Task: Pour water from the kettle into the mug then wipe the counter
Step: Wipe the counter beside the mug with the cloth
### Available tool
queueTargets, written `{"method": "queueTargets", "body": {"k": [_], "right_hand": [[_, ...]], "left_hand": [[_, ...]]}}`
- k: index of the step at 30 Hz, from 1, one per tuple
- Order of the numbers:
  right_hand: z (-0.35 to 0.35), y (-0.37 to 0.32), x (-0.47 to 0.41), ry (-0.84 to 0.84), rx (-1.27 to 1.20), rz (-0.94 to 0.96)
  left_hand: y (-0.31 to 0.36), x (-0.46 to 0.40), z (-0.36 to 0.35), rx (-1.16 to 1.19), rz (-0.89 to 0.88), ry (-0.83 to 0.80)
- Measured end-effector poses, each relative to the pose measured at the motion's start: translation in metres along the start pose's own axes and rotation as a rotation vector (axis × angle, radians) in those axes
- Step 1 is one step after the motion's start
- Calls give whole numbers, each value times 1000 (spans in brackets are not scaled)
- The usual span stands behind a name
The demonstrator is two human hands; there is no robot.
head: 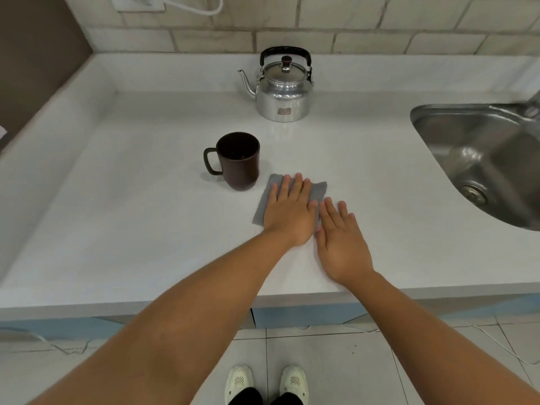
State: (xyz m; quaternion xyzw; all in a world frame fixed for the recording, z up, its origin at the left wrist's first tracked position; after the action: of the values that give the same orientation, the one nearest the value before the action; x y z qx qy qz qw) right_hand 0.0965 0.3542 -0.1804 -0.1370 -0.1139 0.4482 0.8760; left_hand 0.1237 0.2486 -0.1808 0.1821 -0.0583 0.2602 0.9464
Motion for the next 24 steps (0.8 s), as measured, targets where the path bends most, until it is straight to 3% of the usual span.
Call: {"method": "queueTargets", "body": {"k": [5,10,16,24], "right_hand": [[-1,2,0,-10,43,-5],[0,-3,1,-28,52,-6],[1,-4,2,-40,34,-18],[2,-2,3,-46,44,-10]], "left_hand": [[-45,81,-8,-56,-46,27],[-127,131,10,-78,95,68],[-173,141,24,-70,239,110],[-185,135,26,-111,254,90]]}}
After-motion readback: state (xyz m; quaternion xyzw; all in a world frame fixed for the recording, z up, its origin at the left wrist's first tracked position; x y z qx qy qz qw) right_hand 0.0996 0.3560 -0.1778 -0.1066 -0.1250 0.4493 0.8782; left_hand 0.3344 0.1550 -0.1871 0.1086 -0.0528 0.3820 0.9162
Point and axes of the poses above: each hand's wrist, its own x-axis away from the middle knuckle, its own z-axis out of the back of the hand, y = z × x, the point moved 7 cm from there along -x, towards the middle knuckle, and after that the axes turned 5 degrees about -y, right-handed, at the moved point
